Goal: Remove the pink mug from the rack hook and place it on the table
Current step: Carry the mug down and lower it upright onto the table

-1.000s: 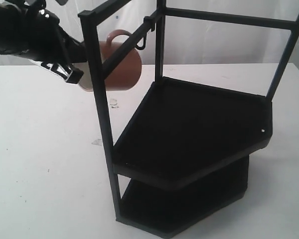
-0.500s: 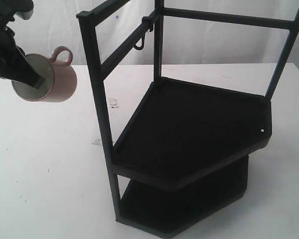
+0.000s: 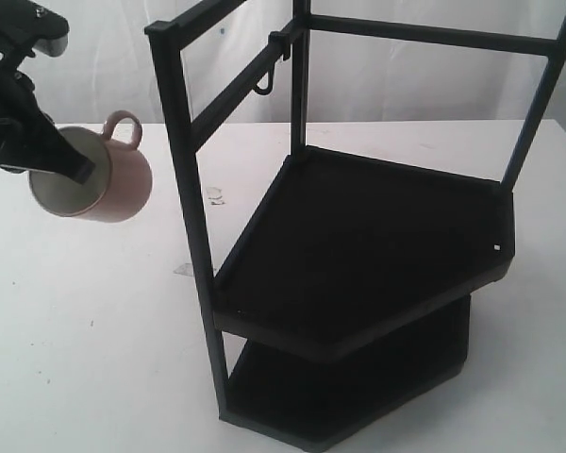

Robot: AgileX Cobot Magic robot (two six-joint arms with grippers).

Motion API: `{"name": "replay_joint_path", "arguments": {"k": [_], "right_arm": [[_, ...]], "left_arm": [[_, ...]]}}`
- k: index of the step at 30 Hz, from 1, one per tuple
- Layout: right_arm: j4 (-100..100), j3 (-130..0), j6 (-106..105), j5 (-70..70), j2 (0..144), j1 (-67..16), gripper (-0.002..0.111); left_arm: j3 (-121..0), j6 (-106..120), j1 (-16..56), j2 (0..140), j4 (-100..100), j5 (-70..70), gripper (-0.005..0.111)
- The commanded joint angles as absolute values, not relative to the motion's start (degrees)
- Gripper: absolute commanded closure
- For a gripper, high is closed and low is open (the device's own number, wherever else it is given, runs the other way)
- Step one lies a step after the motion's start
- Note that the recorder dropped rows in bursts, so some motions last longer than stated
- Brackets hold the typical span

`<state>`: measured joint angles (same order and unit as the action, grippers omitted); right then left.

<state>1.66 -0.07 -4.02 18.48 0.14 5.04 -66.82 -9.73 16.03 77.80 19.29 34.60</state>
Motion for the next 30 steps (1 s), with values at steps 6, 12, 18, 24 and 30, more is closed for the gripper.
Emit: {"name": "replay_joint_path", "arguments": {"k": [6, 12, 18, 24, 30], "right_arm": [[1.74, 0.0, -4.07, 17.97, 0.0, 5.09, 0.108], [1.74, 0.0, -4.07, 17.97, 0.0, 5.09, 0.108], [1.74, 0.0, -4.07, 17.97, 0.0, 5.09, 0.108], [1.74, 0.0, -4.07, 17.97, 0.0, 5.09, 0.108], [1.74, 0.0, -4.07, 17.97, 0.0, 5.09, 0.108]], "left_arm": [[-66.76, -10.18, 16.14, 77.71, 19.81, 43.52, 0.107], [-66.76, -10.31, 16.14, 77.71, 16.38, 43.41, 0.107], [-66.76, -10.31, 16.14, 77.71, 13.84, 43.37, 0.107], [-67.26, -8.87, 16.14, 78.32, 13.44, 45.86, 0.107], [-72.38, -2.57, 16.14, 84.95, 13.28, 61.81, 0.107]]}}
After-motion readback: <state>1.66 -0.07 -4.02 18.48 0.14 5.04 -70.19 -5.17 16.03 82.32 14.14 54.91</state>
